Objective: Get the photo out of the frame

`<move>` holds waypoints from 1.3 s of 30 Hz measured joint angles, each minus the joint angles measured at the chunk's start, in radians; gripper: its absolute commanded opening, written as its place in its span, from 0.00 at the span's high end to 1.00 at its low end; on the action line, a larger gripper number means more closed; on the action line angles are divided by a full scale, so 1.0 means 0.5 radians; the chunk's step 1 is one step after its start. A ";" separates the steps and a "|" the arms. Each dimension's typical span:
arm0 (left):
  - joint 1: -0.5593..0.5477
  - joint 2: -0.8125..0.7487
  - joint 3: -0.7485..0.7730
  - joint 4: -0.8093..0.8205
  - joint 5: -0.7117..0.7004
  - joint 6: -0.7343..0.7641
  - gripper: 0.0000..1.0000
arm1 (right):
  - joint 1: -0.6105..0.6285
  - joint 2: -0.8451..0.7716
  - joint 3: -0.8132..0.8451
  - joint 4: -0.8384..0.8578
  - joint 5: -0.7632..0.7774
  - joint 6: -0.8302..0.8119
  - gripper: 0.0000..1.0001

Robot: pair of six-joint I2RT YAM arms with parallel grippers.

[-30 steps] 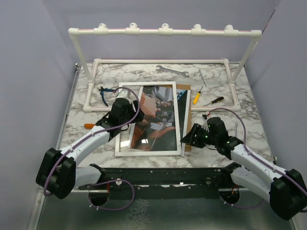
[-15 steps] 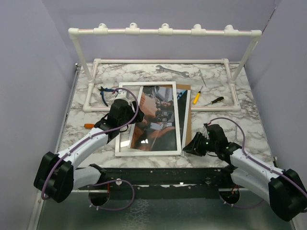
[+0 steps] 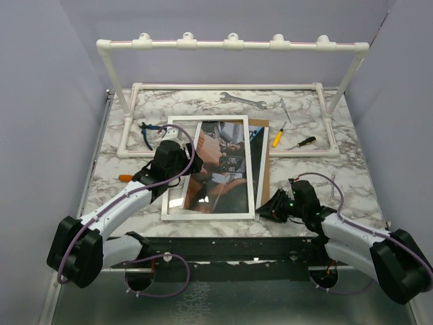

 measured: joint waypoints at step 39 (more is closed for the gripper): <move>0.000 -0.002 0.001 -0.087 -0.002 0.025 0.31 | -0.008 -0.100 0.277 -0.095 0.391 -0.211 0.45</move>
